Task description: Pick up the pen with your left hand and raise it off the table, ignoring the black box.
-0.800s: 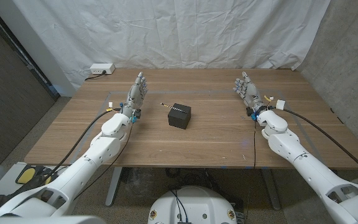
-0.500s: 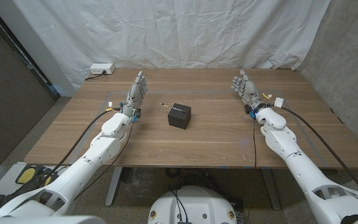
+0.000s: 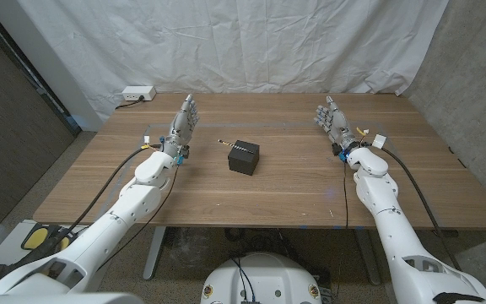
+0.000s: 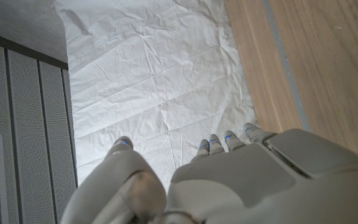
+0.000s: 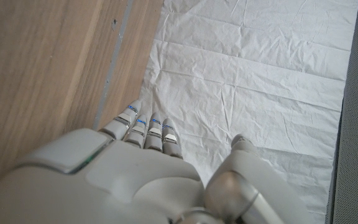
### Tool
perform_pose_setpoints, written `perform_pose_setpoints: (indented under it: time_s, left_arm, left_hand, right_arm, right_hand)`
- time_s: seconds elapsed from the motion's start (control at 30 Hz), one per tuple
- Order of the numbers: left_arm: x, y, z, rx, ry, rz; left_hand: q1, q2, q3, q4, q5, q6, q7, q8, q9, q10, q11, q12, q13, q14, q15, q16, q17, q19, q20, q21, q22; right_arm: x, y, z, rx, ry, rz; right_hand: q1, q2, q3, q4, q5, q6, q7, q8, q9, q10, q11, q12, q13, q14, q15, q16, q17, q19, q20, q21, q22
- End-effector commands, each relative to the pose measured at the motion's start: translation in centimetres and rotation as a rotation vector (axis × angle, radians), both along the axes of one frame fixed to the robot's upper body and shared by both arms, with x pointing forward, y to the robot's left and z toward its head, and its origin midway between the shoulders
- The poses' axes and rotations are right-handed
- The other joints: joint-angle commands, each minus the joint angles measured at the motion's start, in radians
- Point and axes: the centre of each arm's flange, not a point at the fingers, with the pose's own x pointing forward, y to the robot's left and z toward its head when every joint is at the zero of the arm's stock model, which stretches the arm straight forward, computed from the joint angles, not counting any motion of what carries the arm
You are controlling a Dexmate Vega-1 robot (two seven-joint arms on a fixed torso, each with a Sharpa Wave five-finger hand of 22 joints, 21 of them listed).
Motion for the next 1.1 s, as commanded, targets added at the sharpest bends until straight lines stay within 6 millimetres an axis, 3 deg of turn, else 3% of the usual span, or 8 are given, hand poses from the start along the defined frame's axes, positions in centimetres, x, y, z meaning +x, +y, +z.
perform_pose_setpoints:
  time_s: [0.03, 0.87, 1.1]
  left_arm:
    - [-0.3, 1.0, 0.3, 0.006, -0.012, -0.002]
    - [-2.4, 2.1, 0.2, 0.014, -0.082, 0.035]
    - [-2.4, 2.3, 0.2, -0.012, -0.141, 0.038]
  left_hand:
    - [0.015, 0.006, 0.002, -0.007, 0.005, -0.020, 0.006, 0.008, 0.003, 0.008, -0.002, 0.007, 0.004, -0.009, 0.006, 0.005, 0.003, 0.004, -0.088, 0.007, 0.003]
    - [0.051, 0.024, 0.009, -0.023, 0.015, 0.022, 0.003, 0.018, 0.002, 0.034, -0.004, 0.011, 0.005, 0.016, 0.007, 0.005, 0.003, 0.005, -0.076, 0.005, 0.003]
    - [0.085, 0.027, 0.010, -0.041, 0.023, 0.075, -0.008, 0.029, 0.003, 0.084, -0.001, 0.023, 0.006, 0.065, 0.006, 0.014, 0.003, 0.008, -0.055, 0.005, 0.003]
  right_arm:
    - [-0.5, 0.5, -0.5, 0.018, -0.005, -0.003]
    - [-2.1, 0.9, -0.9, 0.030, -0.049, -0.012]
    - [-2.2, 1.0, -0.9, 0.026, -0.043, -0.011]
  right_hand:
    - [0.005, 0.005, 0.002, -0.003, 0.008, 0.010, -0.004, 0.009, 0.004, 0.010, 0.000, 0.008, 0.005, 0.004, 0.001, 0.005, 0.004, 0.009, -0.009, 0.002, 0.004]
    - [0.006, 0.010, 0.000, -0.005, 0.010, 0.011, -0.009, 0.008, 0.004, 0.014, -0.004, 0.009, 0.005, 0.007, -0.003, 0.006, 0.004, 0.012, -0.011, 0.001, 0.005]
    - [0.006, 0.011, -0.001, -0.006, 0.011, 0.010, -0.011, 0.007, 0.004, 0.011, -0.003, 0.008, 0.005, 0.005, -0.001, 0.005, 0.004, 0.010, -0.009, -0.001, 0.005]
